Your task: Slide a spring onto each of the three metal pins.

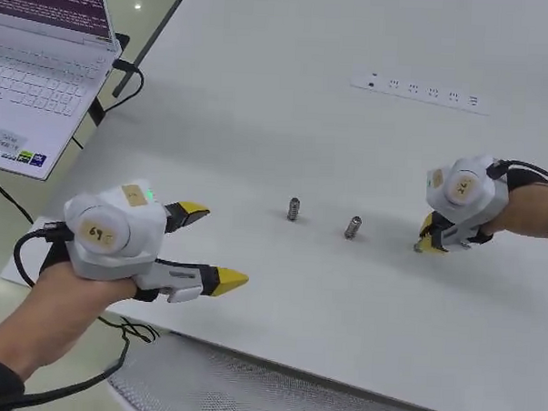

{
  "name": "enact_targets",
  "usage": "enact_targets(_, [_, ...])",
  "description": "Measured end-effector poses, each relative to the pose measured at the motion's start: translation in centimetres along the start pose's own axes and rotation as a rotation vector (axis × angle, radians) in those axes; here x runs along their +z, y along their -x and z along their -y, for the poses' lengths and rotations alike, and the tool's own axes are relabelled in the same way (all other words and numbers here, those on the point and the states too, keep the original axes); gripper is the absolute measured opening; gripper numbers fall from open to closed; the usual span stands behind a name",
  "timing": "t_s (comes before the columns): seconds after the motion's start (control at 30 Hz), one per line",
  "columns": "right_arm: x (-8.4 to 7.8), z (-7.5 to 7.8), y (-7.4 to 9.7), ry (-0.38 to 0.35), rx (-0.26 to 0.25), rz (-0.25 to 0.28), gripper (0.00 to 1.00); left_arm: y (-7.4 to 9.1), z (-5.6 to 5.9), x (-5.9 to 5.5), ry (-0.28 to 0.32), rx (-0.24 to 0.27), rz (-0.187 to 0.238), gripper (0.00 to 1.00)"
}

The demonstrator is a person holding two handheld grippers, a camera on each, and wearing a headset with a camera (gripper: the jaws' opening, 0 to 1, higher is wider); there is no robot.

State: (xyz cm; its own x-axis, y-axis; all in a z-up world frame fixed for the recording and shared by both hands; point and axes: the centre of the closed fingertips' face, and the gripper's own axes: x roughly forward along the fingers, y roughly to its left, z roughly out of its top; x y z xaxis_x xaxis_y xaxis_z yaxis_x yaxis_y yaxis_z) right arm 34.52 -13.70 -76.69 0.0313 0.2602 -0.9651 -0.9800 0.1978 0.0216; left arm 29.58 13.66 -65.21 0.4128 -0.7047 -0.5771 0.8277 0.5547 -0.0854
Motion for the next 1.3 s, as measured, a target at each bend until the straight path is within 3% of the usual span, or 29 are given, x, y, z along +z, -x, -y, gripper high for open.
enact_targets(0.4, [-0.2,-0.2,0.1,-0.005,0.002,-0.011,0.19,0.2,0.0,0.5,0.001,0.003,0.006,0.63])
enact_targets(0.67, [-0.6,0.3,1.1,-0.038,-0.029,0.008,0.29,0.1,-0.1,0.9,-0.003,0.003,0.013,0.64])
enact_targets(1.0, [-0.7,0.2,2.4,-0.099,-0.065,0.064,0.34,-0.2,0.1,1.4,-0.016,-0.005,0.019,0.64])
enact_targets(1.3, [-0.2,-0.2,3.5,-0.192,-0.105,0.155,0.36,-0.2,0.2,1.9,-0.024,-0.008,0.022,0.64])
